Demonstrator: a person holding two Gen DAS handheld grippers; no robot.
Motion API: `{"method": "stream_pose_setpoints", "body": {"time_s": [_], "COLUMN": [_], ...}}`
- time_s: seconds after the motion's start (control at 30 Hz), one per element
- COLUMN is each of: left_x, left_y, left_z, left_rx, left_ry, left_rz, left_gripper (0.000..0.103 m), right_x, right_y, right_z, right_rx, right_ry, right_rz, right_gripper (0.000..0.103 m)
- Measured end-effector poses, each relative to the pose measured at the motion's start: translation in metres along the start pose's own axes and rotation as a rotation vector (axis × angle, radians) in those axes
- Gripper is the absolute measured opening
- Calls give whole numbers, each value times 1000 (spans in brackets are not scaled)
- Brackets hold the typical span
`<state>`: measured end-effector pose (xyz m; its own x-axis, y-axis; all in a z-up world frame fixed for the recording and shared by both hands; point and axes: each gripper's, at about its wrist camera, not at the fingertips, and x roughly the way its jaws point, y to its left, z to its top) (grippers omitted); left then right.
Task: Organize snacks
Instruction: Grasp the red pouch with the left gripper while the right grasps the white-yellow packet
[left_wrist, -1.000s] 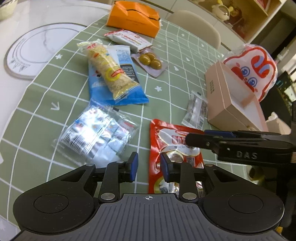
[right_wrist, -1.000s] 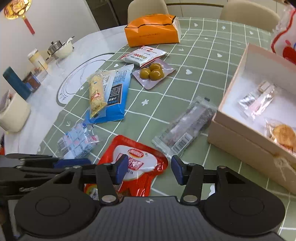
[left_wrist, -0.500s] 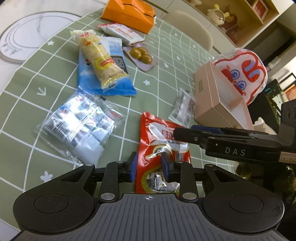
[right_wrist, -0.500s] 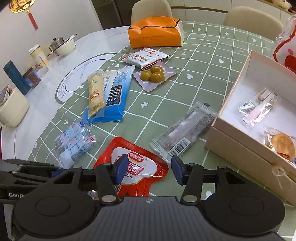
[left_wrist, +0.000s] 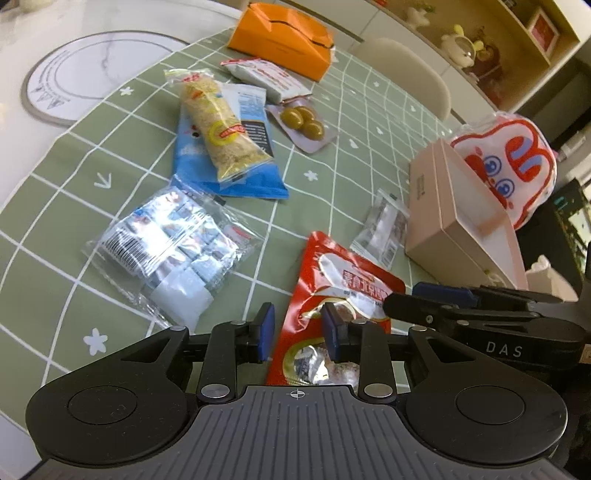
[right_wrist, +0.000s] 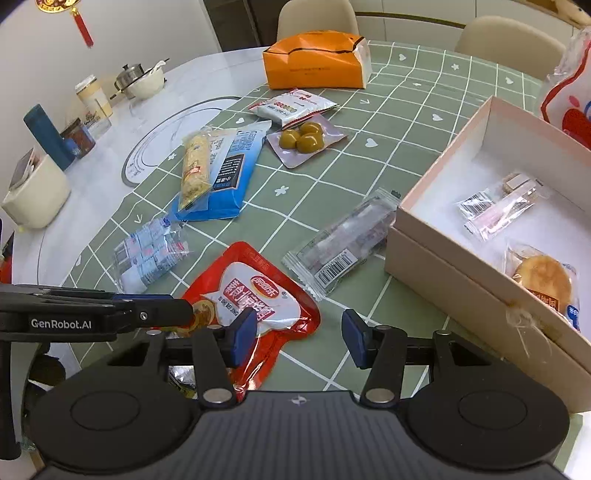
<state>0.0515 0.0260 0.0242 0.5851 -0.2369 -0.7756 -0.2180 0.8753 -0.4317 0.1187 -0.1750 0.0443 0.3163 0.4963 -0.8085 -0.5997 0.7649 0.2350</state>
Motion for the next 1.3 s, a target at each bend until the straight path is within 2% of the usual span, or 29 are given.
{"method": "stream_pose_setpoints", "body": {"time_s": [0.3, 0.47, 0.6, 0.73, 0.83, 0.9, 0.93, 0.97, 1.03, 1.1, 1.17, 1.23, 1.3], "left_x": [7, 12, 9, -11, -4, 8, 15, 20, 30, 40, 40, 32, 28], "left_y": [-10, -16, -26, -47, -70, -87, -94, -100, -105, -104, -103, -96, -89], "left_z": [6, 9, 11, 8, 0, -9, -15, -19, -26, -30, -31, -26, -18], "left_rx": [49, 86, 157, 253, 343, 424, 457, 493, 522, 533, 528, 454, 396], "left_ry": [24, 41, 20, -68, -45, -6, 19, 16, 61, 106, 82, 45, 10], "left_rz": [-6, -26, 2, 50, 72, 112, 126, 145, 149, 128, 142, 113, 136], "left_gripper": [33, 44, 44, 44, 44, 44, 53, 58, 87, 100, 100, 100, 100], "right_x": [1, 0, -3, -29, -54, -65, -68, -71, -73, -73, -71, -71, -72], "right_y": [-6, -9, -10, -11, -13, -14, -15, -15, -15, -14, -9, -5, -4], "right_z": [-3, -4, -6, -14, -28, -42, -48, -57, -72, -86, -98, -107, -113], "right_rx": [31, 49, 53, 13, -69, -112, -123, -129, -136, -144, -147, -131, -92], "right_ry": [-5, -9, -12, -79, -115, -104, -93, -82, -65, -58, -59, -93, -116], "right_rz": [17, 12, 7, -61, -121, -130, -129, -129, -134, -148, -165, -184, -189], "right_gripper": [50, 50, 51, 52, 60, 62, 62, 62, 62, 62, 62, 62, 62]}}
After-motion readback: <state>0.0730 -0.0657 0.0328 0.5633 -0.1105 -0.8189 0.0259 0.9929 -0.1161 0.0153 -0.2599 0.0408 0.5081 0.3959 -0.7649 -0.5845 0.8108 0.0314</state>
